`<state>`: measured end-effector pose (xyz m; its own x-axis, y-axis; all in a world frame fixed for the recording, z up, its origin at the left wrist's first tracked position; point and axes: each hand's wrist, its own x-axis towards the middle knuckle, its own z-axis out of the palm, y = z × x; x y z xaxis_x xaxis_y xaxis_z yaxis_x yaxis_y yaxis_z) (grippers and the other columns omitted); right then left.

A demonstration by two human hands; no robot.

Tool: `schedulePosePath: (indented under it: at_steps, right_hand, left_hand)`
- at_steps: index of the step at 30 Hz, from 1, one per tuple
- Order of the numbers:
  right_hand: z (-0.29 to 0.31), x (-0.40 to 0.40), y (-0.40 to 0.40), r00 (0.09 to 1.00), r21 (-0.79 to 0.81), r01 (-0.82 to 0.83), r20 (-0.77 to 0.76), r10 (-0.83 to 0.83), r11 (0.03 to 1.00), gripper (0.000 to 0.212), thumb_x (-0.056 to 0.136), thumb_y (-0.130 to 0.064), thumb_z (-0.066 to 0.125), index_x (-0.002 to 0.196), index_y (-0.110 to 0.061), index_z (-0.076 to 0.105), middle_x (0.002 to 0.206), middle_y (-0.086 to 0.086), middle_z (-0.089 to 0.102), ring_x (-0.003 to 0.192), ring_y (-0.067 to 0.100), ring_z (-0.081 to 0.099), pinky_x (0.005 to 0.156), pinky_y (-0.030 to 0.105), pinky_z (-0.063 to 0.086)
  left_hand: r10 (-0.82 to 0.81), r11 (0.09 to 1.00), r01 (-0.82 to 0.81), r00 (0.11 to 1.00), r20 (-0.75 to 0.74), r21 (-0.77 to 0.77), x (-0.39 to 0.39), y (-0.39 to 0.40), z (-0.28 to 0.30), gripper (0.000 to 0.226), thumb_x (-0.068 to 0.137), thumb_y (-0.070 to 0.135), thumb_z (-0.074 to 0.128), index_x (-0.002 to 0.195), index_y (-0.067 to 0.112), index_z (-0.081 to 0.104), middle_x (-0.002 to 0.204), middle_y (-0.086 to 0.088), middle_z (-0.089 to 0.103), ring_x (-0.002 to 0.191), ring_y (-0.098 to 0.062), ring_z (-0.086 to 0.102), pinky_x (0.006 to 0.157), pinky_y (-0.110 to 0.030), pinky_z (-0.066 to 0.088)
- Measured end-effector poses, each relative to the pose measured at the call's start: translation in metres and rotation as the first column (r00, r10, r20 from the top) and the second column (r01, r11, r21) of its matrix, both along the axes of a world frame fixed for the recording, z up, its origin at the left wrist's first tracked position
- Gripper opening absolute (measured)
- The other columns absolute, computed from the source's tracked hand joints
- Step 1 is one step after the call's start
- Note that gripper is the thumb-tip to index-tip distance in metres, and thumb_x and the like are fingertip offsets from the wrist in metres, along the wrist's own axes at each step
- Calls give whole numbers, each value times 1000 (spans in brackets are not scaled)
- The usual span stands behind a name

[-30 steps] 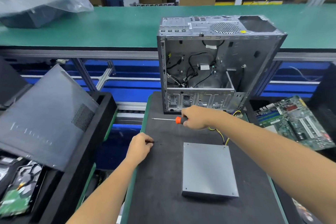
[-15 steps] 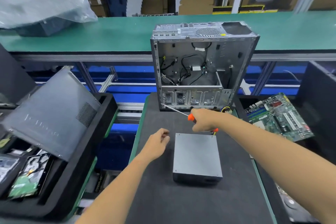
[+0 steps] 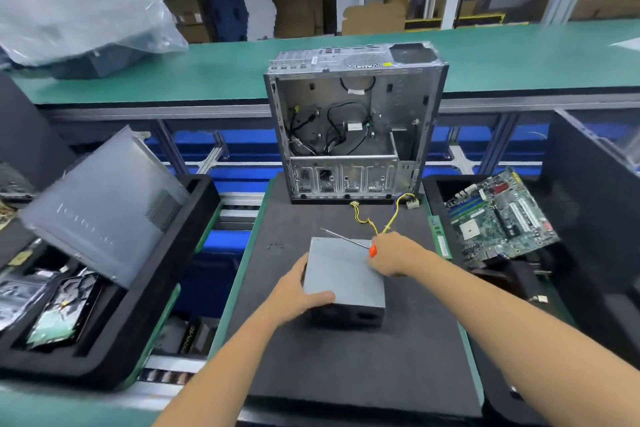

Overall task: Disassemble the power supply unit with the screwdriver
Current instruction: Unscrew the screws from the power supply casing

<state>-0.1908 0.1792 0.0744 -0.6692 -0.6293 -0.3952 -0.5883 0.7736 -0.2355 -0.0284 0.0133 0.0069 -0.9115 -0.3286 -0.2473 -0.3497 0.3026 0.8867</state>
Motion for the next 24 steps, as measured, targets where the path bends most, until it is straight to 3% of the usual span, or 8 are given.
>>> schedulePosePath:
  at_steps: [2,6,8,11,15,19,22,24]
  right_hand:
    - [-7,4,5,995,-24,-30,92,32,999,24,91,-32,52,104,-13,46,109,10,55,82,27,55,66,31,45]
    - [-4,9,16,971,-46,-94,214,102,995,81,78,-60,65,144,-30,29,116,-2,44,50,7,48,47,23,42]
    - [0,9,21,964,-14,-139,226,139,990,98,70,-66,69,149,-33,22,116,-5,41,50,4,47,49,23,43]
    - [1,16,26,954,30,-192,239,180,981,114,62,-64,78,149,-28,15,112,-4,46,58,13,57,52,26,48]
    - [-7,31,21,964,91,-254,108,245,963,101,66,-39,84,141,-17,20,110,4,61,98,29,60,81,44,55]
    - [-9,30,16,967,106,-248,85,240,963,100,72,-28,81,146,-12,16,118,10,58,104,32,58,85,44,54]
    - [-6,29,14,969,91,-237,96,229,967,90,72,-27,81,141,-11,26,118,8,59,104,32,58,84,42,55]
    - [-1,26,14,969,66,-231,107,223,971,78,72,-26,80,134,-12,36,114,4,59,97,29,60,75,38,56]
  left_hand:
    - [-7,1000,7,1000,-9,3,2,3,1,78,66,40,79,130,55,38,120,32,57,112,6,55,90,-20,47]
    - [-148,983,151,988,-37,107,6,2,-2,94,66,17,81,141,45,31,133,23,52,122,0,51,95,-25,48]
    - [-169,985,168,985,29,28,10,4,-9,92,66,19,84,141,39,34,133,23,53,124,0,49,97,-24,44]
    - [-39,996,46,996,83,-81,12,6,-21,69,69,24,83,130,31,49,120,19,62,114,-2,57,91,-21,45]
    - [8,997,-1,997,80,-80,10,8,-27,56,72,19,81,121,29,56,113,17,66,105,0,61,84,-15,46]
    - [-40,992,52,994,97,-118,6,6,-23,56,74,16,78,124,26,54,117,14,64,109,-3,59,91,-19,45]
    - [-53,989,66,994,99,-134,5,5,-20,49,76,16,76,120,26,58,113,14,66,106,-4,60,92,-22,47]
    - [-19,992,30,996,88,-124,4,6,-17,39,75,17,75,111,24,62,104,12,69,99,-6,63,86,-22,49]
